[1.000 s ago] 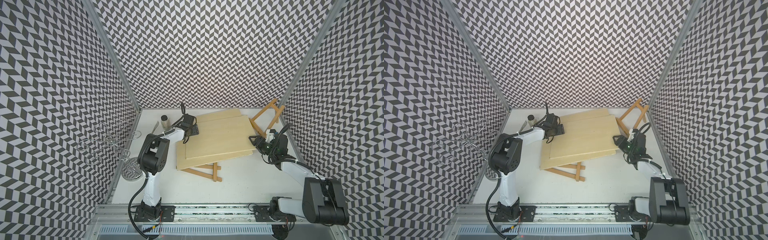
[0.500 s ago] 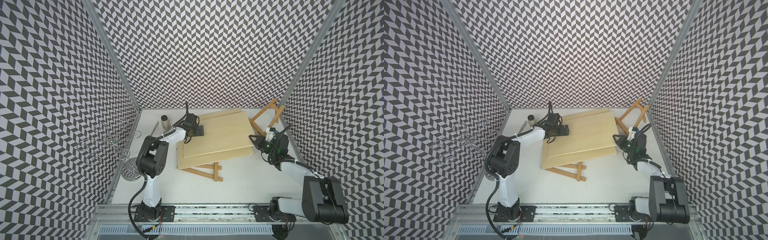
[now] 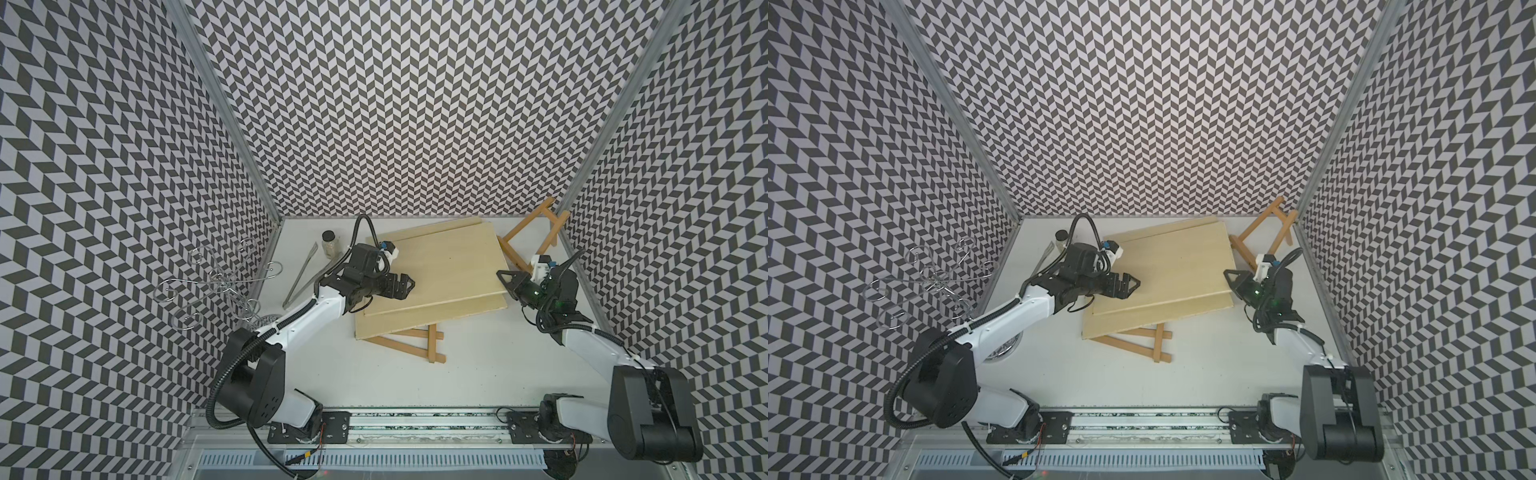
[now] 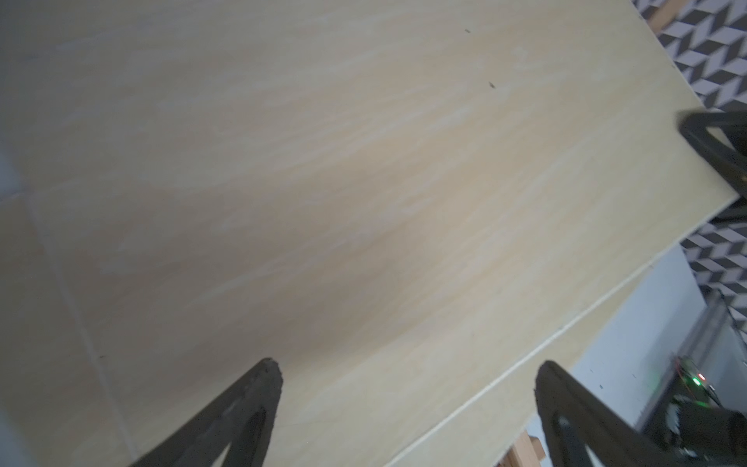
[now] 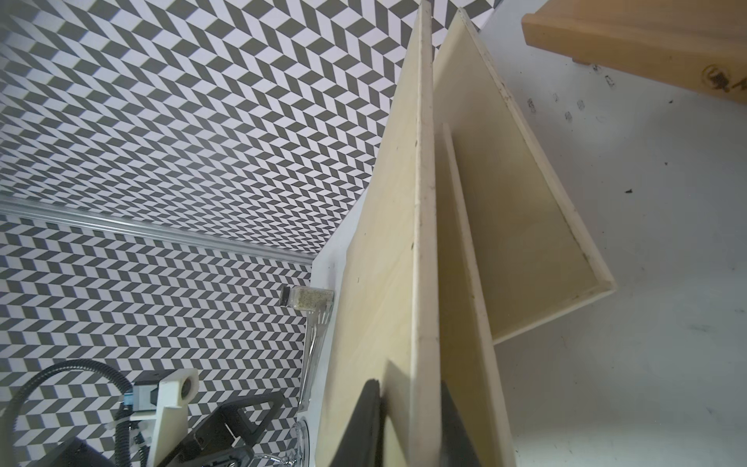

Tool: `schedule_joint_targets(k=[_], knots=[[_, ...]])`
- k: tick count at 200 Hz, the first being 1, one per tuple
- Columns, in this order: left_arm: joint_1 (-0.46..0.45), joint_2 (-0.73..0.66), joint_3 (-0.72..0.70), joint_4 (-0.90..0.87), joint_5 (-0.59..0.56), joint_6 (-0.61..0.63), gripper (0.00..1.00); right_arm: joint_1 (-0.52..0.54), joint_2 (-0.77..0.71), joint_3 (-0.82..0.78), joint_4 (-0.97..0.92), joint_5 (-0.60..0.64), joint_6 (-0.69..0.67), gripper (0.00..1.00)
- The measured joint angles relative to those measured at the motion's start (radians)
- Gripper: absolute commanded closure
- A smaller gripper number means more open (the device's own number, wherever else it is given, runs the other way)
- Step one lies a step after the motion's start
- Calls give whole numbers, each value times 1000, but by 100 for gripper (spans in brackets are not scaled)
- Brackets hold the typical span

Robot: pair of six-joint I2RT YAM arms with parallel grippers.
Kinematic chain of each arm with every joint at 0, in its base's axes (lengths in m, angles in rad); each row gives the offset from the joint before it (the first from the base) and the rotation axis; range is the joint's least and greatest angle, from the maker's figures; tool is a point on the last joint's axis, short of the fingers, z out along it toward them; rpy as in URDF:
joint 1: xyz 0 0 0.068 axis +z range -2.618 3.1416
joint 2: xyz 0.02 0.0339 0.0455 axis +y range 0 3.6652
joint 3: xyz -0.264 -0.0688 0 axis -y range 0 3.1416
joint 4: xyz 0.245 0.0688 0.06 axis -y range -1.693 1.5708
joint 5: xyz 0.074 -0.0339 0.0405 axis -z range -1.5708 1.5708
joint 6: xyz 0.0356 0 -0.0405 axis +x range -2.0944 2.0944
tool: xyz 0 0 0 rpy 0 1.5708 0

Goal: Assemble the easel
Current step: Pick up the drawing board.

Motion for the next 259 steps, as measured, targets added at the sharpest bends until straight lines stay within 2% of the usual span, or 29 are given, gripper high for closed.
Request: schedule_joint_targets(k=[44,67,99,138,167,188,212,234,246,259], knots=[[-3,0,34,38,323,21,7,48,-31,60,-47,71,41,100],[-25,0,69,47,449,42,3,79,-31,85,-50,127,74,100],[-66,2,111,45,543,76,1,145,-27,142,-58,212,113,100],[-101,46,171,8,594,115,1,188,11,219,-63,257,138,100],[-124,106,219,-16,593,127,1,215,32,259,-62,283,145,100],[-125,126,233,-23,542,116,1,228,48,296,-69,289,135,100],[-100,108,224,8,447,56,1,234,48,316,-79,290,105,100],[-30,34,176,60,365,-25,1,238,40,322,-89,287,75,100],[-2,-6,170,59,287,-34,1,240,30,324,-101,282,56,100],[-19,-47,170,56,170,-15,1,245,23,348,-132,275,31,100]])
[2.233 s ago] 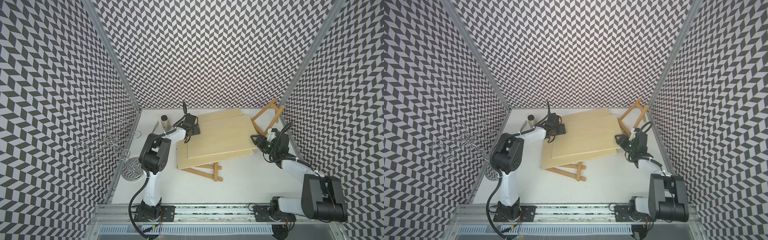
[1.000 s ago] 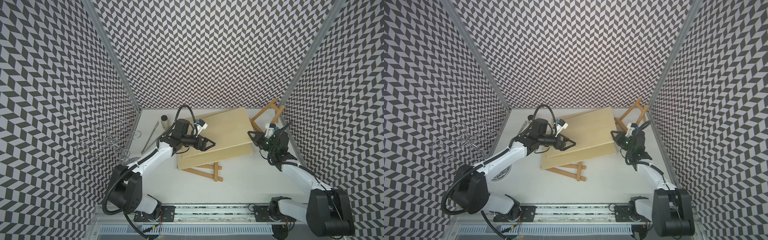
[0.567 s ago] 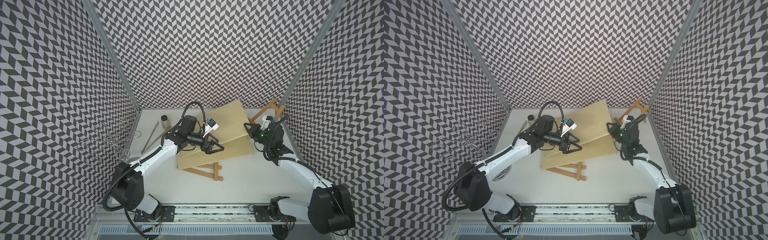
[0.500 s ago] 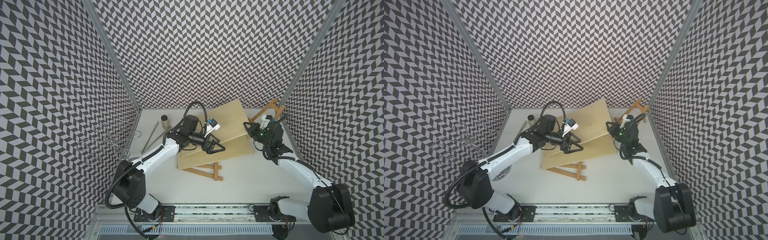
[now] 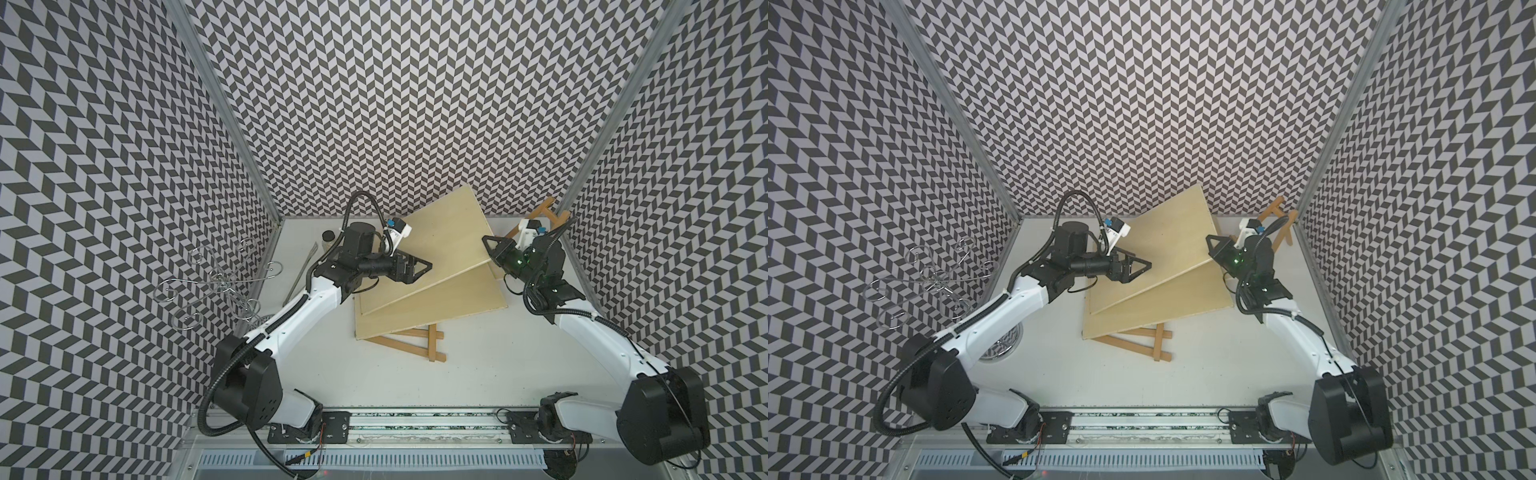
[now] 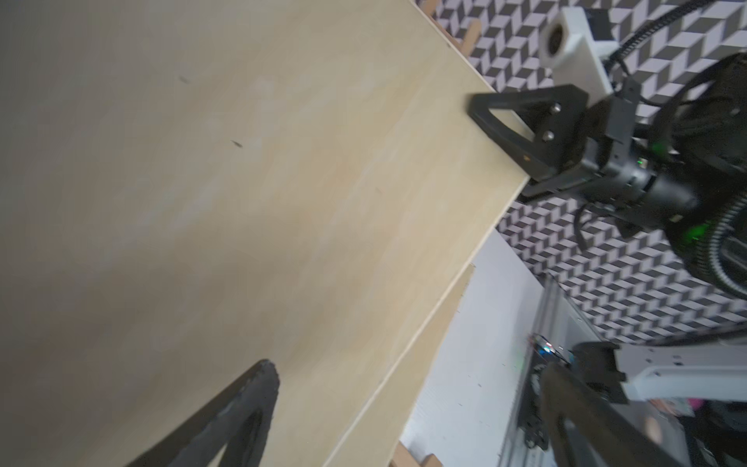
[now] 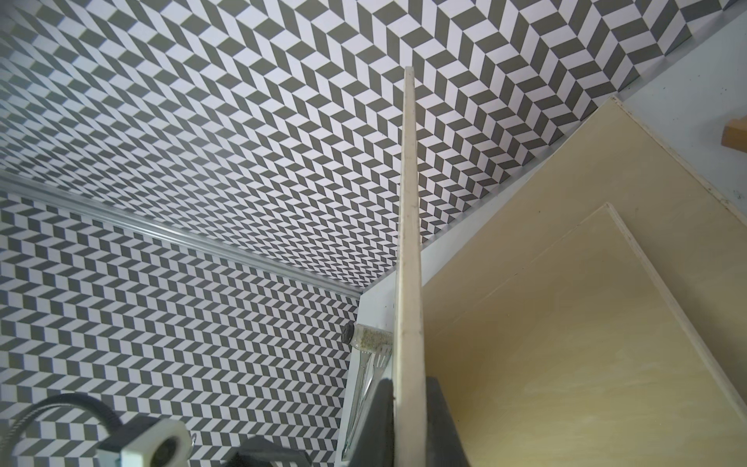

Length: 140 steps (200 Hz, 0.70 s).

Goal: Assemble the easel
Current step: Pick up the drawing board.

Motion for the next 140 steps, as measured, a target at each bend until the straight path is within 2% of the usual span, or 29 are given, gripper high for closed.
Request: schedule_joint_targets(k=[27,39,55,80,114,140], knots=[[-156,-96,-50,29,-288,82,1,19,-8,75,-55,-14,-86,100],[-209,-144,-98,50,-357,105,1,33,-18,101,-66,-15,-134,100],[-217,-187,-135,72,-411,113,1,50,-41,120,-69,-24,-201,100],[-179,-196,-119,93,-430,100,1,68,-88,120,-60,-47,-293,100],[-134,-158,-12,79,-430,57,1,68,-119,121,-53,-101,-384,100],[-70,-145,57,76,-370,-14,1,68,-120,122,-31,-154,-426,100]])
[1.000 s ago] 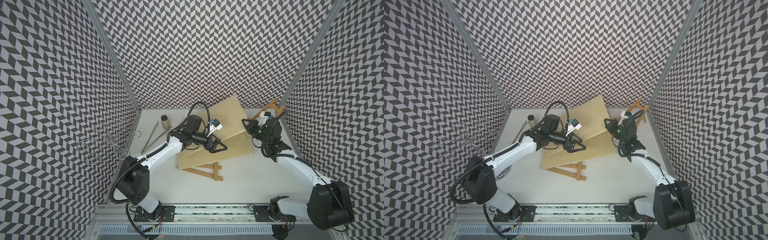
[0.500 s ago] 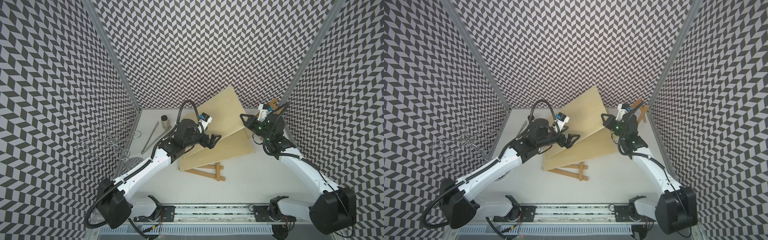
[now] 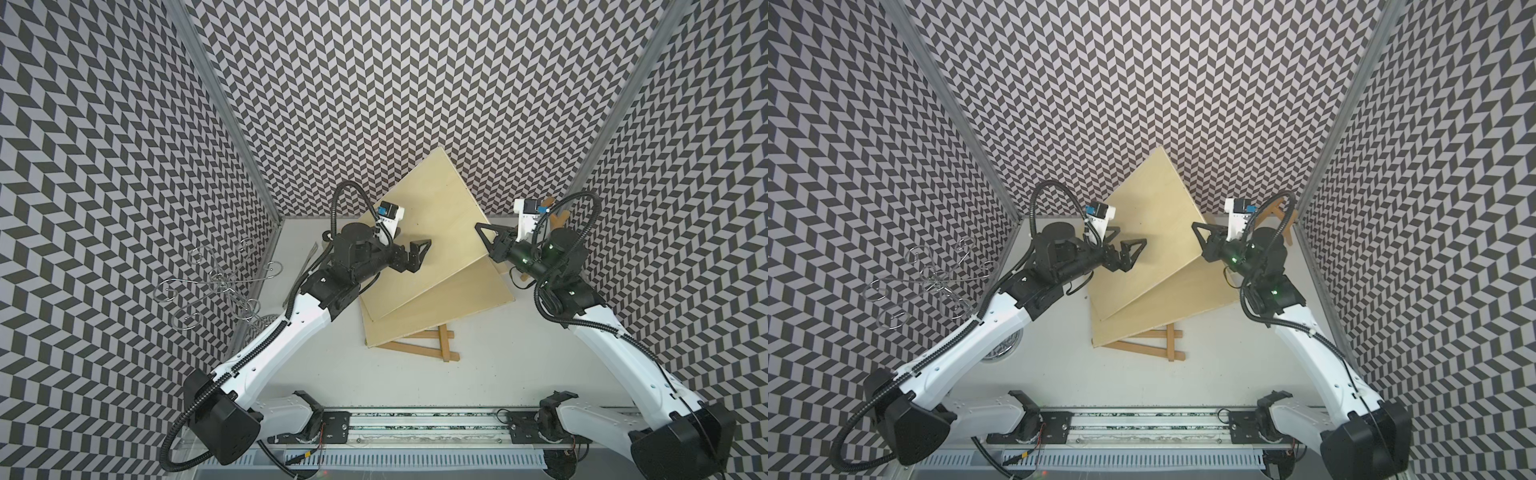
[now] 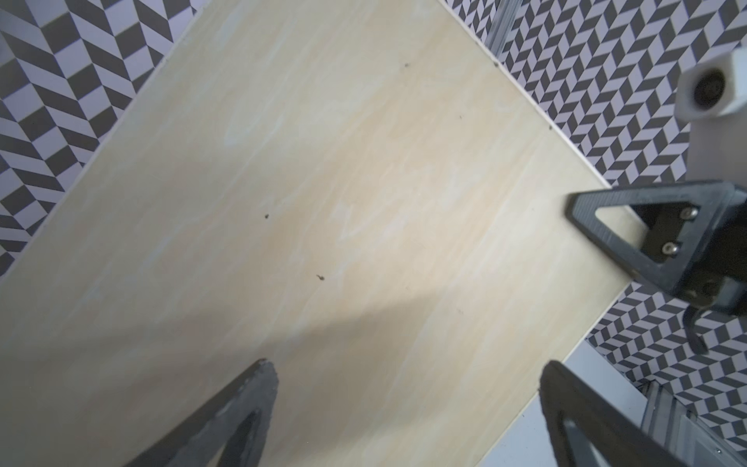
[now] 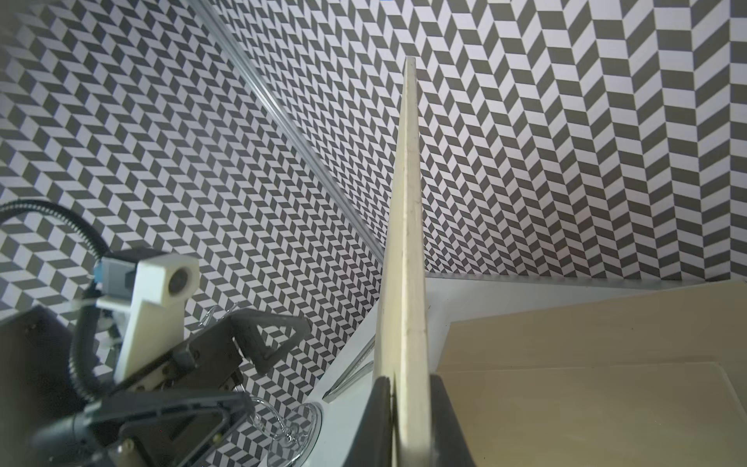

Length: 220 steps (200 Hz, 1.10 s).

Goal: Assemble the easel
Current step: Pick up the drawing board.

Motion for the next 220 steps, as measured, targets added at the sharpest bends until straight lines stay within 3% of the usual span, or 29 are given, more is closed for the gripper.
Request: schedule_joint_targets(k=[35,62,96,126,171,220], knots=[[65,19,138,-33,44,-56,1,10,0,20,5,-71,-55,100],[63,38,271,-53,33,-4,1,20,0,57,-15,-140,-111,100],[108,75,377,-53,-14,185,1,23,-3,75,-23,-215,-174,100],[173,120,426,-72,13,365,1,24,-39,55,-34,-250,-202,100],[232,138,526,-145,171,592,1,23,-108,13,-42,-347,-298,100],[240,114,656,-411,364,846,1,23,-138,-22,-56,-459,-422,100]])
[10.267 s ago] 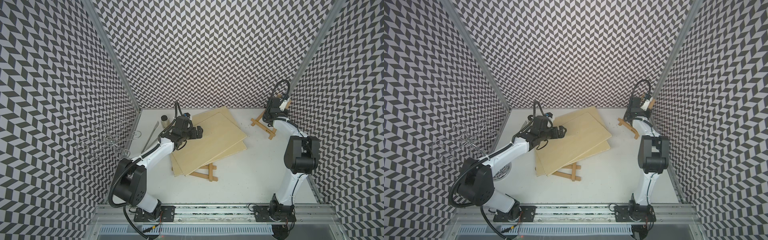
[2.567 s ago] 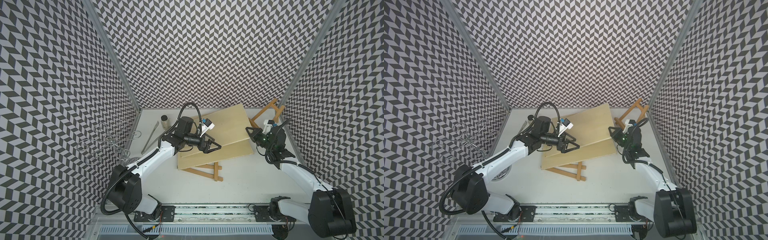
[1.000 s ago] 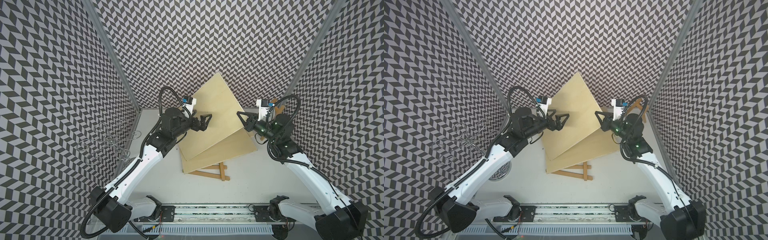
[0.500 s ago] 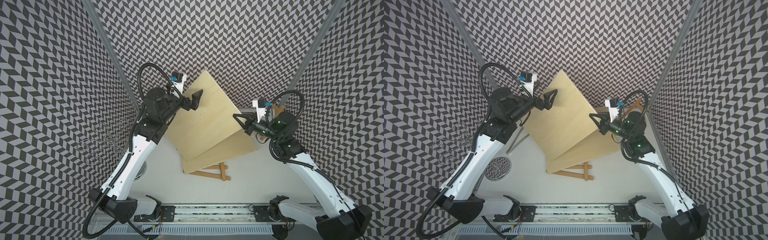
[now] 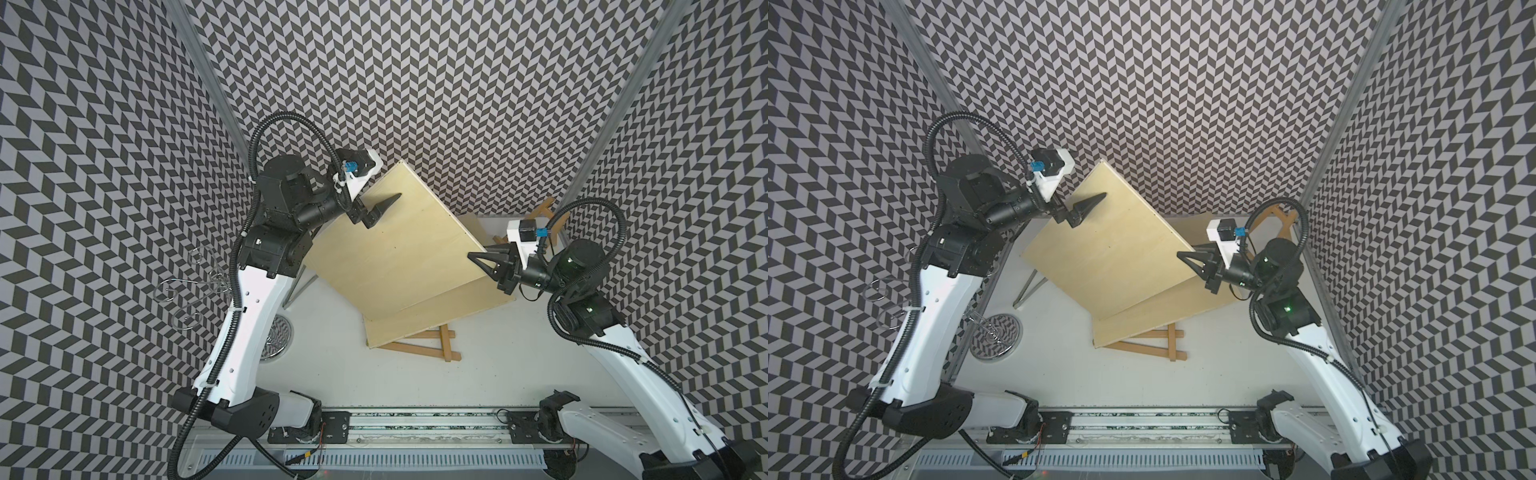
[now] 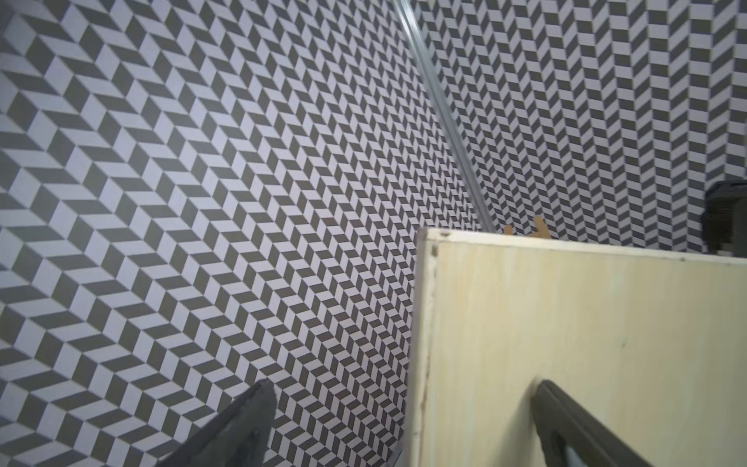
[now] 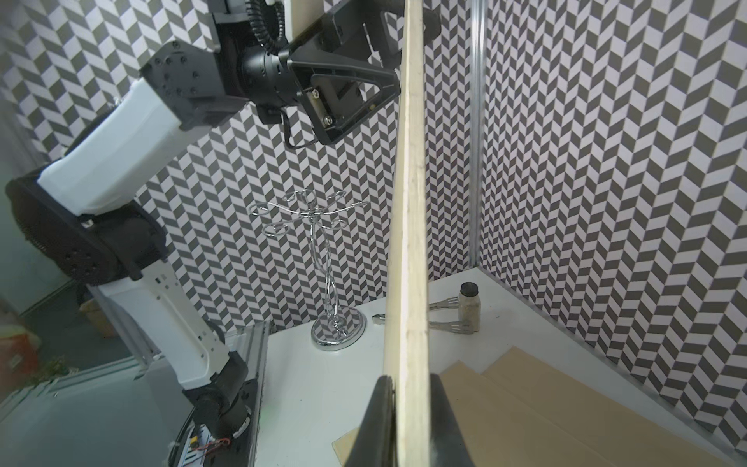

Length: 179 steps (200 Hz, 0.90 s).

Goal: Assemble the easel
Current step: Pick up the drawing board.

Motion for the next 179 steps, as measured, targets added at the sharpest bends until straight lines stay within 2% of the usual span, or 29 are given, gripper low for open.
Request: schedule_joint_targets(k=[20,51,98,112,126,152,179], knots=[[0,-17,2,-90,40,61,2,0,0,-7,-26,-31,-66,100],[0,-34,-25,-172,83,110,18,0,0,-18,-84,-39,-195,100],[-4,-66,-86,-239,105,119,23,-13,36,2,-148,-28,-393,100],[-11,-82,-111,-248,108,114,31,-25,57,13,-163,-37,-449,100],[-25,-94,-130,-246,101,108,44,-48,73,16,-172,-62,-505,100],[-72,-98,-135,-237,59,105,60,-116,96,16,-173,-154,-580,100],[-119,-107,-144,-253,35,163,79,-179,121,16,-158,-249,-645,100]])
